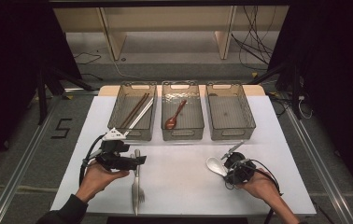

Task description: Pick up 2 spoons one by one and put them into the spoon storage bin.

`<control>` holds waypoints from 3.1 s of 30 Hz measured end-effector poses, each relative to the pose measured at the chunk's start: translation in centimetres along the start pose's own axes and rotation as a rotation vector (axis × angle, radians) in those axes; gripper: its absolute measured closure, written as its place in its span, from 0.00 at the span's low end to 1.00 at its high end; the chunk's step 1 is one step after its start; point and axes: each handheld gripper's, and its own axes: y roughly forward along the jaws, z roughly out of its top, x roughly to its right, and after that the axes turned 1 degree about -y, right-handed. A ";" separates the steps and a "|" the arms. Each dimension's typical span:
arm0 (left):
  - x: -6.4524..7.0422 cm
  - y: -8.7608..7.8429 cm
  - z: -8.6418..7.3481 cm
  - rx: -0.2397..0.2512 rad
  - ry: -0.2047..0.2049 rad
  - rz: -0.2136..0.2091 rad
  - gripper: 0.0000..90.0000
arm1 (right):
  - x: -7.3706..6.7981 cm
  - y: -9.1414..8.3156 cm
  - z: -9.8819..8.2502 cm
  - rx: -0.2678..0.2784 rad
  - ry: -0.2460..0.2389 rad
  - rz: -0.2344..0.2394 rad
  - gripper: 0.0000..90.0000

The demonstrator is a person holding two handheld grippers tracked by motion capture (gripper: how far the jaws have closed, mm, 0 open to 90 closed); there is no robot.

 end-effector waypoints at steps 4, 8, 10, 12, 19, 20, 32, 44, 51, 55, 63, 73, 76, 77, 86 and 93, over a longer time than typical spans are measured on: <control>0.0 0.0 -0.1 -0.005 0.001 -0.001 0.19 | 0.2 0.0 0.0 0.000 0.007 0.013 0.86; 0.1 -0.1 -0.1 -0.004 0.000 0.002 0.19 | 0.4 0.0 0.0 0.004 0.012 0.026 0.87; 0.1 -0.1 -0.2 -0.001 0.001 0.004 0.19 | 0.4 0.0 0.0 0.005 0.014 0.025 0.87; 0.0 -0.1 -0.2 0.002 0.005 0.010 0.19 | 0.4 0.0 0.0 0.005 0.014 0.022 0.87; -0.1 -0.2 -0.3 -0.002 0.001 0.010 0.19 | 0.2 -0.3 0.0 0.043 0.017 0.052 0.96; -0.1 -0.2 -0.3 -0.005 0.002 0.011 0.19 | 0.2 -0.4 0.1 0.041 0.004 0.036 0.96; 0.0 -0.1 -0.5 -0.010 0.004 0.013 0.19 | 0.6 -1.7 0.3 0.131 0.008 0.042 0.96; -0.1 -0.3 -0.6 0.005 0.001 0.005 0.19 | 1.9 -4.4 3.5 0.274 0.015 0.033 0.96; -0.2 -0.3 -0.6 0.005 -0.005 0.000 0.19 | 2.8 -5.8 6.7 0.338 0.021 0.009 0.96; -0.1 -0.2 -0.7 0.005 -0.006 -0.001 0.19 | 3.3 -6.5 8.8 0.358 0.022 0.001 0.96; -0.1 -0.2 -0.7 0.009 -0.008 -0.004 0.19 | 3.6 -6.6 12.2 0.379 0.027 -0.004 0.96; -0.2 -0.2 -0.7 0.005 -0.006 0.004 0.19 | 4.0 -5.9 15.7 0.379 0.039 -0.011 0.96; -0.2 -0.2 -0.7 0.004 -0.007 0.003 0.19 | 4.1 -5.5 16.7 0.375 0.047 -0.014 0.96; -0.3 -0.2 -0.7 0.004 -0.006 0.004 0.19 | 4.1 -5.3 17.0 0.372 0.050 -0.013 0.96; -0.2 -0.1 -0.8 -0.001 -0.009 0.006 0.19 | 5.0 -3.9 18.5 0.360 0.094 -0.007 0.96; -0.3 0.0 -0.8 -0.010 -0.003 0.007 0.19 | 5.2 -2.5 19.5 0.333 0.118 -0.005 0.96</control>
